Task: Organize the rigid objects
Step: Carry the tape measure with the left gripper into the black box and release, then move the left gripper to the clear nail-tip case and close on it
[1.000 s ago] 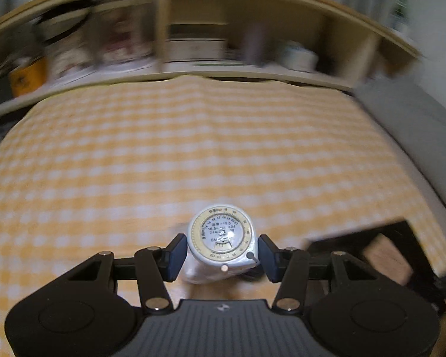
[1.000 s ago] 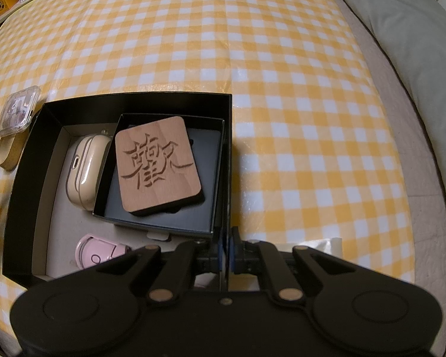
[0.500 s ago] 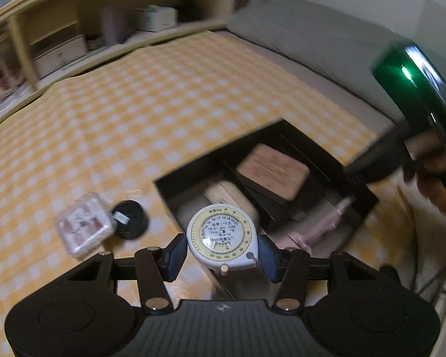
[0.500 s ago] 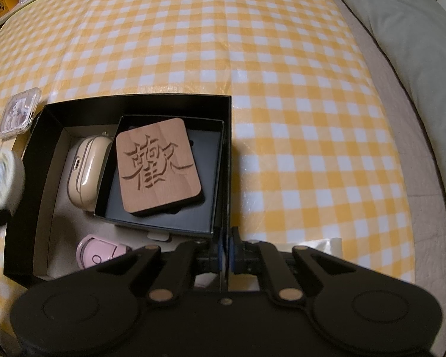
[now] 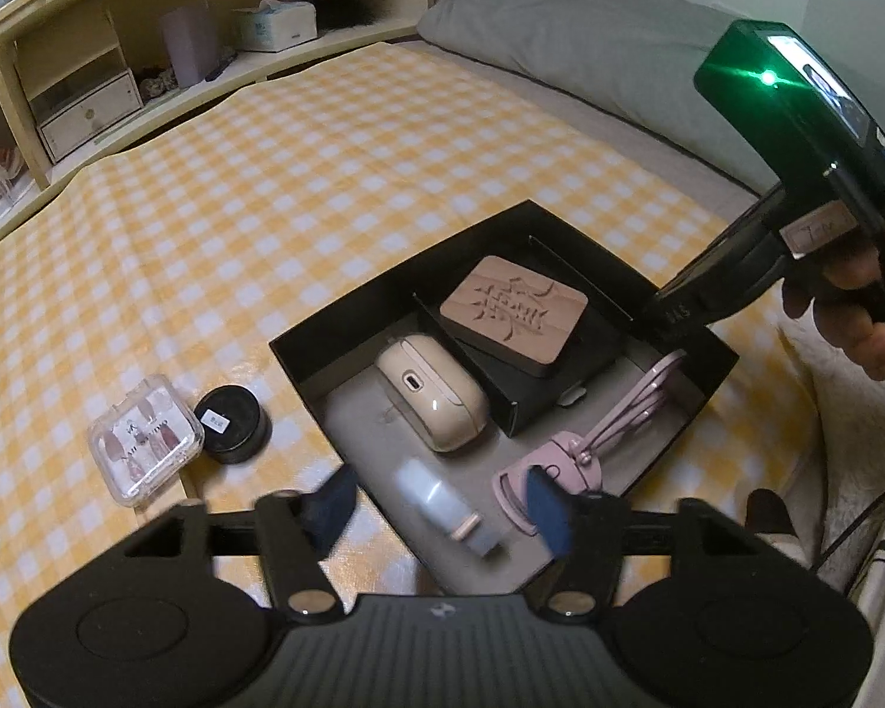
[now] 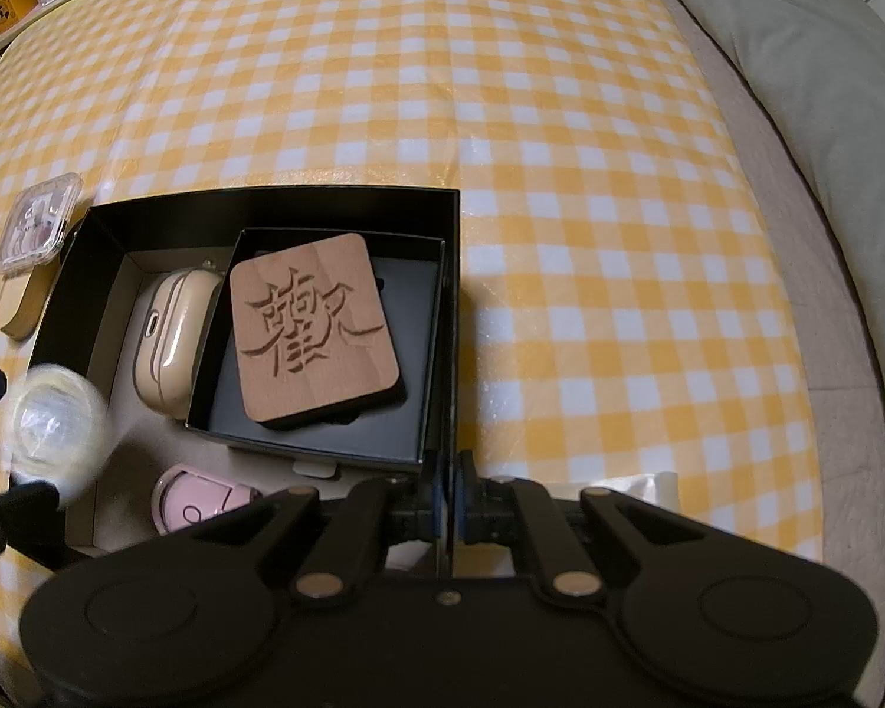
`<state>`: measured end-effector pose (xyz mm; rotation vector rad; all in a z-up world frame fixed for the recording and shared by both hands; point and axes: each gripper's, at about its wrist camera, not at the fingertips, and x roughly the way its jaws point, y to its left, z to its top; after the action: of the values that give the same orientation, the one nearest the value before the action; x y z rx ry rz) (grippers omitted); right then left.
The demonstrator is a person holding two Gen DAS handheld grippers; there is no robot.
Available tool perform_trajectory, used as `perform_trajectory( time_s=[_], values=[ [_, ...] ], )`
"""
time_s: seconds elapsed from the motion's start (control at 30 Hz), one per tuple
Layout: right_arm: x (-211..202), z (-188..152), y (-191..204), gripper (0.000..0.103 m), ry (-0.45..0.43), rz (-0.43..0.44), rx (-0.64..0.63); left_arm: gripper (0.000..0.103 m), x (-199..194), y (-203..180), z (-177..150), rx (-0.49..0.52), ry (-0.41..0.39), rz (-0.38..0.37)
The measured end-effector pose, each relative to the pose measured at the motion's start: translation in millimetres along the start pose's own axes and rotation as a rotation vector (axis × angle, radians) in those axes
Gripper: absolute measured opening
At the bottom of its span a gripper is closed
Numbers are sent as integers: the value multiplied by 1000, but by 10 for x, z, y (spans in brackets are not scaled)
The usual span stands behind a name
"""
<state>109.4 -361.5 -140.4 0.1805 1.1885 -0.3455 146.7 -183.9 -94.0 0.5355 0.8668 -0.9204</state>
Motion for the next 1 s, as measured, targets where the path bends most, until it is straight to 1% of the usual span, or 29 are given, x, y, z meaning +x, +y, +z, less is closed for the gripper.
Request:
perform_trajectory(
  time_s=[0.1,0.17,0.23,0.27,0.33,0.4,0.57,0.77,0.9,1.0],
  values=[
    [5,-5,-10,5,0,-2,0,74,-10,-30,-1,10,8,-11],
    [0,0,3,5,0,-2,0,79,-13,-51,-5,16,13,-19],
    [0,1,4,5,0,-2,0,87,-20,-69,-11,24,14,-23],
    [1,0,3,5,0,-3,-1,89,-25,-75,-14,27,13,-25],
    [6,-5,-7,5,0,-2,0,95,-40,-87,-18,35,8,-28],
    [0,2,8,5,0,-3,0,99,-49,-99,-18,39,5,-27],
    [2,1,6,5,1,-2,-1,103,-55,-112,-14,44,7,-29],
    [-4,-1,5,5,0,-4,-2,103,-112,-127,-7,53,0,-38],
    [-5,1,11,5,0,-4,-2,103,-282,-83,54,46,-53,-51],
    [-5,2,11,5,0,-4,-2,103,-469,-8,115,22,-120,-59]
  ],
)
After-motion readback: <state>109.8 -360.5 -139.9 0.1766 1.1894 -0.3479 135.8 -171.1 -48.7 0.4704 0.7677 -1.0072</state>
